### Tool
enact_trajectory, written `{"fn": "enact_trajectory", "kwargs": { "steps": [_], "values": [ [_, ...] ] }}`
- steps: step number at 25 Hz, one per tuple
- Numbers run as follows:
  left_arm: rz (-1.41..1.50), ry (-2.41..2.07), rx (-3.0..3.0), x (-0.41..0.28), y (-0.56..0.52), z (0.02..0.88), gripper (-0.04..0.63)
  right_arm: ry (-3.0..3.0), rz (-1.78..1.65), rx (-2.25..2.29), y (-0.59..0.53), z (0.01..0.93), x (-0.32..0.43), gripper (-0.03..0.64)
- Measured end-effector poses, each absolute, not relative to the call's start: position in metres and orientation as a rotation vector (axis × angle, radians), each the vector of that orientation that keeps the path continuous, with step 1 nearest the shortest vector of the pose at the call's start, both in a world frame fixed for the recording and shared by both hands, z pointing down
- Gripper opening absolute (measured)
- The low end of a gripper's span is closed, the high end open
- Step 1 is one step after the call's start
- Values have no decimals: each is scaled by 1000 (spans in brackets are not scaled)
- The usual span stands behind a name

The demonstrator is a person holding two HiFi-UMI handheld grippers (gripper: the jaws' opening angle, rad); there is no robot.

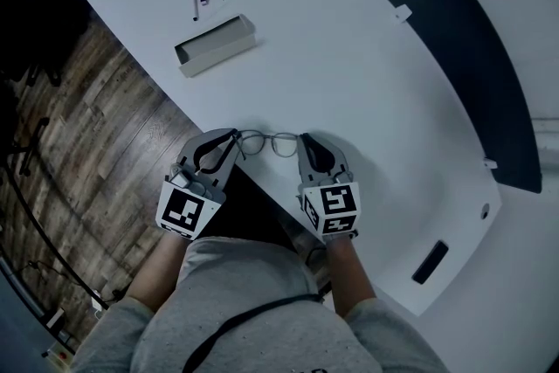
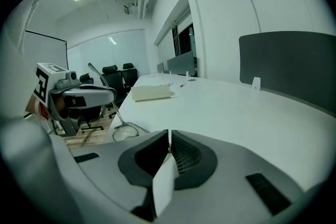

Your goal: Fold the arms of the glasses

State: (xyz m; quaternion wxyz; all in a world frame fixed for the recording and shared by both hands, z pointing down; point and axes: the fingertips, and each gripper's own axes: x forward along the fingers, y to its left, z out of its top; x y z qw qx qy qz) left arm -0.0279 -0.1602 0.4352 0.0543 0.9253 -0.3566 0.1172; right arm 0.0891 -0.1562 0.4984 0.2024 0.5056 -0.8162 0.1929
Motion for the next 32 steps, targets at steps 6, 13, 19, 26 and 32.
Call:
{"fn": "enact_trajectory", "kwargs": {
  "steps": [6, 13, 19, 26, 32],
  "values": [
    [504, -1003, 2909, -15, -156, 441, 32, -2286, 544, 1442, -157, 496, 90, 29],
    [558, -918, 2948, 4, -150, 451, 40, -2292, 529, 1454, -157, 496, 91, 29],
    [535, -894, 2930, 12, -149, 460, 54, -2302, 524, 1454, -157, 495, 91, 31],
    [551, -879, 2927, 19, -149, 464, 66, -2313, 515, 1440, -156, 495, 89, 29],
    [553, -876, 2934, 21, -149, 466, 69, -2312, 505, 1439, -155, 496, 89, 29]
  ]
}}
